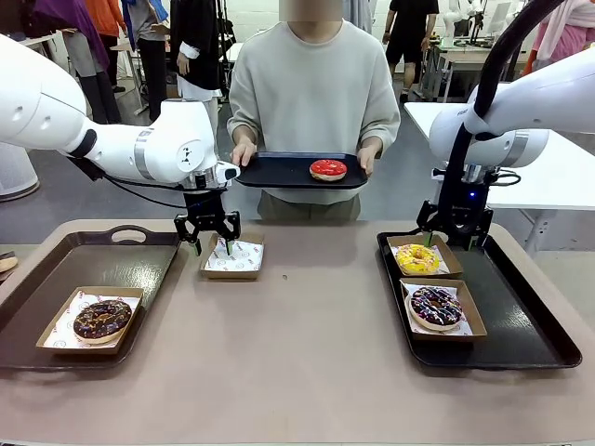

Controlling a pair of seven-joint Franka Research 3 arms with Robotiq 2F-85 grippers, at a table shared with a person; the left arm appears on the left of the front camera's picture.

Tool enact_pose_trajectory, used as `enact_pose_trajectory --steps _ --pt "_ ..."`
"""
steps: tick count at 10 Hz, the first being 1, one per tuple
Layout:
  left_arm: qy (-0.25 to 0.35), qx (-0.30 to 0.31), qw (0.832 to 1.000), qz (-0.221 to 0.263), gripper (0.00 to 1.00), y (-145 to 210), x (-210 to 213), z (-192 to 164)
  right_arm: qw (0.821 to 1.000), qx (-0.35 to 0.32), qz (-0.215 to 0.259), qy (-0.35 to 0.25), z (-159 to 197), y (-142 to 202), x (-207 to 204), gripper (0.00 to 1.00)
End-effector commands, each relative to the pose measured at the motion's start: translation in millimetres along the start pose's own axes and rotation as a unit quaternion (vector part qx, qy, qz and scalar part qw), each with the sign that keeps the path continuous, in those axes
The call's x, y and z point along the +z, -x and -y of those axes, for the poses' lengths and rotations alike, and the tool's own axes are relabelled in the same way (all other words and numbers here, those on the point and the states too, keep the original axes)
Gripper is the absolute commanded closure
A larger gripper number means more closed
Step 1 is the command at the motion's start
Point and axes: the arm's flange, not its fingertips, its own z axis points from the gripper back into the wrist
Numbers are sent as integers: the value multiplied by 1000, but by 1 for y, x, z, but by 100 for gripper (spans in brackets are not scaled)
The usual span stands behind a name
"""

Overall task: Individually package the donuts and arrange them on the tray.
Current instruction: Place the picked Paper togo box on the Handle tray while simultaneously picking up another Paper togo box from the table with the other hand.

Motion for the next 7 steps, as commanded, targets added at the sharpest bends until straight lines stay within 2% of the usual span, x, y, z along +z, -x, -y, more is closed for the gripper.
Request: enact_pose_trajectory --steps 1,2,3,5,7 --pt "-4 6 1000 -6 100 -6 3 3 1000 8 4 -20 4 0 -1 0" --pt "-4 6 1000 -6 100 -6 4 3 1000 8 5 -19 4 0 0 0" --pt "-5 6 1000 -5 84 -6 5 3 1000 8 5 -20 4 0 0 0" --pt "-6 5 1000 -3 100 -6 7 2 1000 9 7 -23 5 1 2 0" --pt "-8 4 1000 -5 100 -5 8 2 1000 9 7 -25 5 3 3 0"
